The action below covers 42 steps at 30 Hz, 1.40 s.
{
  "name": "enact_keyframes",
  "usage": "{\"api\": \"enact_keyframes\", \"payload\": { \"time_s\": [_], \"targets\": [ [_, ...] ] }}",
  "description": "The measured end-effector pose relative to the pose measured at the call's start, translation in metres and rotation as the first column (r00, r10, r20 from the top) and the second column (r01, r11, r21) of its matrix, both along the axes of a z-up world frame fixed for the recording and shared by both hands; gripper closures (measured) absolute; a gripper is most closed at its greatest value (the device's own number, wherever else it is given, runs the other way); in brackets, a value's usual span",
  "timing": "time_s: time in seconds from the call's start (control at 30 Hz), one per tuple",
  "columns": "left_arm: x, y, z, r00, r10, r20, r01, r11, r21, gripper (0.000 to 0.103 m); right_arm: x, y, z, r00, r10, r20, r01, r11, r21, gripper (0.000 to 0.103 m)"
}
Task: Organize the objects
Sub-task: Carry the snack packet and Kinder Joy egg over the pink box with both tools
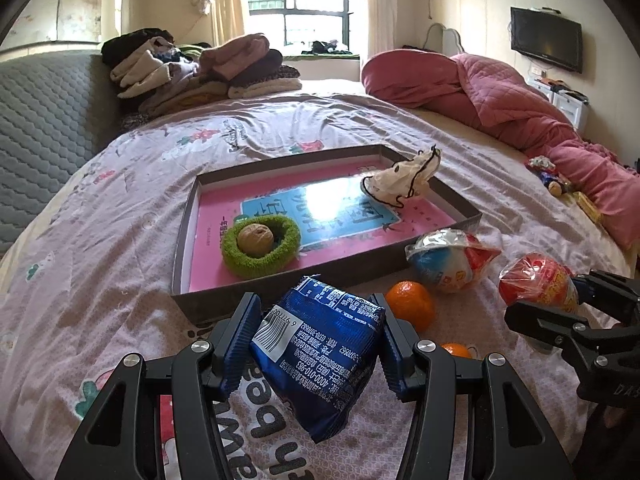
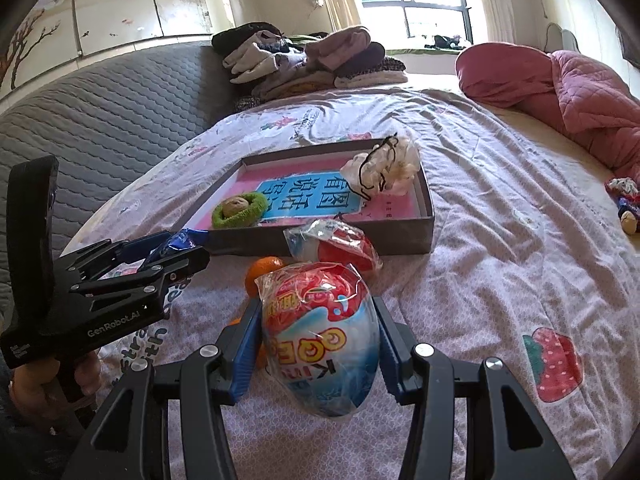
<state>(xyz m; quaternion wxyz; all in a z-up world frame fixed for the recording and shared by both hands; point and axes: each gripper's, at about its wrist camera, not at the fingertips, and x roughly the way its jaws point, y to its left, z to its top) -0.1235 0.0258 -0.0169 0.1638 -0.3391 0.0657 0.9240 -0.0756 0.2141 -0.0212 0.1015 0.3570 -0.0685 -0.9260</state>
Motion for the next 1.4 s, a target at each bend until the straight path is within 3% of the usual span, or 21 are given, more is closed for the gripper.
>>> {"api": "enact_keyframes", "payload": {
  "time_s": [0.47, 0.77, 1.4],
  "targets": [
    [0.003, -0.003, 0.030, 0.998, 0.041, -0.040, -0.039, 0.998, 0.050, 0.046, 0.001, -0.005, 0.021, 0.997, 0.000, -0.079, 0.004, 0.999, 0.052, 0.051],
    [0.006, -0.001, 0.051, 0.991, 0.070, -0.110, -0.065, 0.997, 0.047, 0.046, -0.006, -0.006, 0.039, 0.992, 0.000, -0.127, 0.009, 0.997, 0.072, 0.051],
    [-0.005, -0.005, 0.070, 0.983, 0.106, -0.148, -0.096, 0.993, 0.070, 0.046, -0.029, -0.010, 0.057, 0.986, 0.006, -0.167, 0.008, 0.996, 0.085, 0.051]
  ]
}}
